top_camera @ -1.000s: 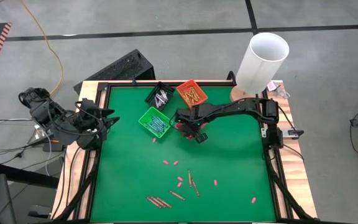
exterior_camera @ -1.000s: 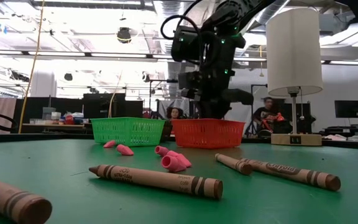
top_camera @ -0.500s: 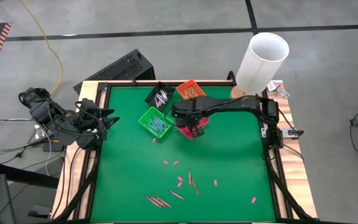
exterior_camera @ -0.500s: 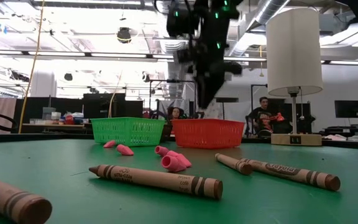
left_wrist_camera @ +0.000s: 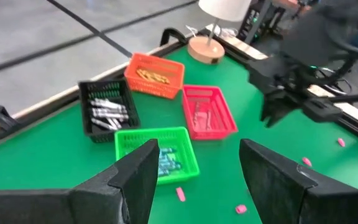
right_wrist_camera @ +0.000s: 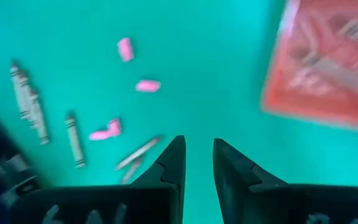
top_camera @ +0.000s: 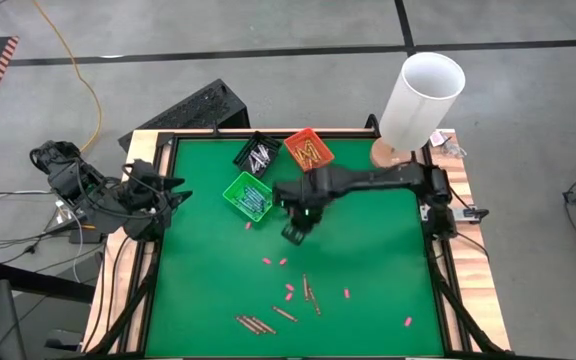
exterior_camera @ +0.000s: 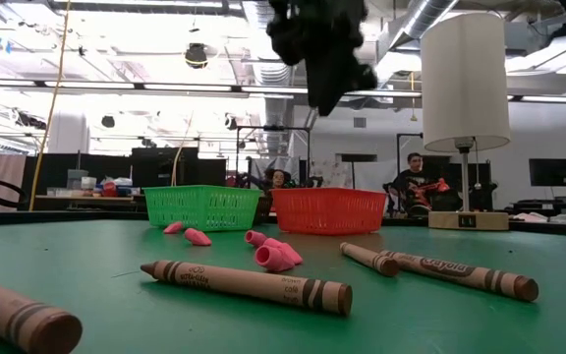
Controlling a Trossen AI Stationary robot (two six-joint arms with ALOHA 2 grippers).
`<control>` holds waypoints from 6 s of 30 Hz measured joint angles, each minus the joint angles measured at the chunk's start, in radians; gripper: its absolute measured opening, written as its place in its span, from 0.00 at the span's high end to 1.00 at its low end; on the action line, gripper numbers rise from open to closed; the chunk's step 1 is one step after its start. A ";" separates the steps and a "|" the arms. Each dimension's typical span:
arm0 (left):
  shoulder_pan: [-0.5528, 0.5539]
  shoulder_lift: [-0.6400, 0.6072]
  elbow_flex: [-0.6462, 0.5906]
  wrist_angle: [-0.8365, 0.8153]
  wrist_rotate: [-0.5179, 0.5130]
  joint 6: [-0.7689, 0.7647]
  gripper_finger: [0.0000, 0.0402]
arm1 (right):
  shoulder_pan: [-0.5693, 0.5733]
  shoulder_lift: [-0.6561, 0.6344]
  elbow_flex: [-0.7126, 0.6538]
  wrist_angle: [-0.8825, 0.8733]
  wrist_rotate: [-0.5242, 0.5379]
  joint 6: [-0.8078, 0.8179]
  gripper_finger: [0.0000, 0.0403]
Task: Sort crayons
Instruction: Put the brown crayon into the bin
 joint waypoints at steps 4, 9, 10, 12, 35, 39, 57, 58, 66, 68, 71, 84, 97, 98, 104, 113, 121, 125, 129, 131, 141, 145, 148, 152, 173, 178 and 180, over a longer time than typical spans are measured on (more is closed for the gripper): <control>0.000 0.000 0.000 0.001 0.060 -0.010 0.47 | 0.126 -0.001 0.000 0.014 0.037 0.147 0.81; 0.000 -0.002 0.000 0.001 0.082 -0.066 0.47 | 0.315 -0.012 0.000 0.019 0.146 0.333 0.81; 0.000 -0.007 0.000 0.001 0.088 -0.069 0.47 | 0.350 -0.012 0.000 0.018 0.154 0.377 0.81; 0.000 -0.023 0.000 0.001 0.116 -0.057 0.47 | 0.413 -0.004 0.000 0.025 0.163 0.458 0.81; 0.000 -0.098 0.000 -0.002 0.084 0.023 0.47 | 0.518 0.242 -0.002 0.072 0.245 0.616 0.46; 0.000 -0.098 0.000 -0.010 0.104 0.021 0.47 | 0.516 0.266 -0.023 0.094 0.232 0.614 0.46; 0.000 -0.098 0.000 -0.030 0.090 0.019 0.47 | 0.489 0.261 -0.169 0.245 0.160 0.598 0.62; 0.000 -0.098 0.000 -0.030 0.085 0.018 0.47 | 0.486 0.262 -0.169 0.239 0.160 0.600 0.66; 0.000 -0.098 0.000 -0.038 0.059 0.018 0.47 | 0.478 0.258 -0.171 0.219 0.157 0.642 0.97; 0.000 -0.098 0.000 -0.039 0.059 0.020 0.47 | 0.479 0.247 -0.172 0.217 0.160 0.629 0.98; 0.000 -0.098 0.000 -0.045 0.059 0.020 0.47 | 0.477 0.227 -0.175 0.205 0.163 0.617 0.98; 0.000 -0.098 0.000 -0.054 0.078 0.017 0.47 | 0.390 0.013 -0.175 -0.005 0.266 0.434 1.00; 0.000 -0.098 0.000 -0.053 0.077 -0.068 0.47 | 0.114 -0.241 -0.173 -0.096 0.437 -0.034 1.00; 0.000 -0.098 0.000 -0.053 0.077 -0.077 0.47 | 0.086 -0.249 -0.173 -0.102 0.437 -0.093 1.00; 0.000 -0.098 0.000 -0.053 0.150 -0.100 0.47 | -0.073 -0.257 -0.173 -0.101 0.437 -0.446 1.00; 0.000 -0.098 0.000 -0.104 0.465 -0.123 0.47 | -0.290 -0.205 -0.172 -0.022 0.425 -0.810 1.00; 0.000 -0.122 0.000 -0.224 0.469 -0.221 0.47 | -0.388 -0.185 -0.224 0.103 0.325 -1.002 1.00; 0.000 -0.163 0.000 -0.283 0.469 -0.292 0.47 | -0.389 -0.186 -0.281 0.126 0.324 -1.050 1.00; 0.000 -0.221 0.000 -0.266 0.432 -0.252 0.47 | -0.378 -0.186 -0.335 0.128 0.324 -1.081 1.00; 0.000 -0.244 0.000 -0.232 0.407 -0.198 0.47 | -0.369 -0.186 -0.350 0.130 0.324 -1.082 1.00; 0.000 -0.370 -0.030 -0.208 0.357 -0.119 0.47 | -0.350 -0.186 -0.386 0.159 0.325 -1.136 1.00; 0.000 -0.412 -0.077 -0.209 0.357 -0.140 0.47 | -0.348 -0.186 -0.386 0.186 0.324 -1.171 1.00; 0.000 -0.435 -0.121 -0.208 0.357 -0.159 0.47 | -0.342 -0.186 -0.386 0.198 0.305 -1.217 1.00; 0.000 -0.462 -0.179 -0.204 0.362 -0.185 0.47 | -0.315 -0.186 -0.386 0.208 0.298 -1.294 1.00; 0.000 -0.526 -0.233 -0.096 0.356 -0.123 0.47 | -0.155 0.018 -0.386 0.324 0.297 -1.426 1.00; 0.000 -0.526 -0.233 -0.100 0.355 -0.121 0.47 | -0.156 0.043 -0.386 0.326 0.297 -1.426 1.00; 0.000 -0.526 -0.233 -0.104 0.355 -0.121 0.47 | -0.157 0.043 -0.386 0.344 0.297 -1.426 1.00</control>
